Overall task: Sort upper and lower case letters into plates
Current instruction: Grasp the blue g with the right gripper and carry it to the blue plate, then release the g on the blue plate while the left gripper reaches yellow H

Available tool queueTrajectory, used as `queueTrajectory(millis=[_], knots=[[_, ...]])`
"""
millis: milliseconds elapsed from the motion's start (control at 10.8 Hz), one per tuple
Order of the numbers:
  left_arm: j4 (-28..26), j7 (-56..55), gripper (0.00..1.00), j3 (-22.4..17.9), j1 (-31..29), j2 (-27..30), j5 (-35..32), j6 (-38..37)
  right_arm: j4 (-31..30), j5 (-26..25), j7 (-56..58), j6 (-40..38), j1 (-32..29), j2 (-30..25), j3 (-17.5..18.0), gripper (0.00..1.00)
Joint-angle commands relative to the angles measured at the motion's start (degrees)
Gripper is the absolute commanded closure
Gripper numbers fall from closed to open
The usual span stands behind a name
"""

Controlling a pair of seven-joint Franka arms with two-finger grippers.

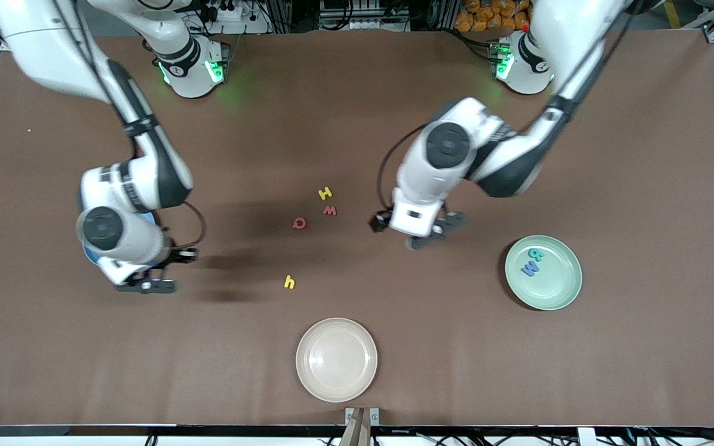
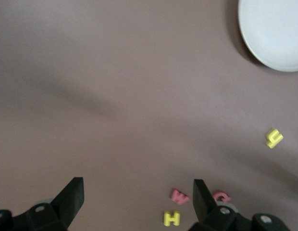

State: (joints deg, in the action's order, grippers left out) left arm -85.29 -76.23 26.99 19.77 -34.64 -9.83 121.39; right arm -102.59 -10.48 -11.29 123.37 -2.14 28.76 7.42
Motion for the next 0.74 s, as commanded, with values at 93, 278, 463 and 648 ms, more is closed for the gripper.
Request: queueTrajectory(millis=[93,278,463,648], knots=[[9.24,-4.45,0.0,-12.54,19.2,-8.41,-0.02,2.7,-3.05,-0.77,17.28,3.27,-10.31,0.42,1.2,1.0],[12.94,-4.54,0.0,-18.61,27.31,-13.33,0.16,4.02,-4.37,-0.77,23.3,6.69,-14.01,1.29,1.11,1.0],[13.48,-4.45,0.0,-19.79,30.41,-16.06,0.33,5.08,-4.55,-0.77,25.43,7.85,-15.69,2.26,1.11,0.97],[13.74,-4.45,0.02,-19.61,31.47,-18.43,0.6,5.35,-4.38,-0.77,25.44,9.86,-17.36,3.75,1.11,0.01]])
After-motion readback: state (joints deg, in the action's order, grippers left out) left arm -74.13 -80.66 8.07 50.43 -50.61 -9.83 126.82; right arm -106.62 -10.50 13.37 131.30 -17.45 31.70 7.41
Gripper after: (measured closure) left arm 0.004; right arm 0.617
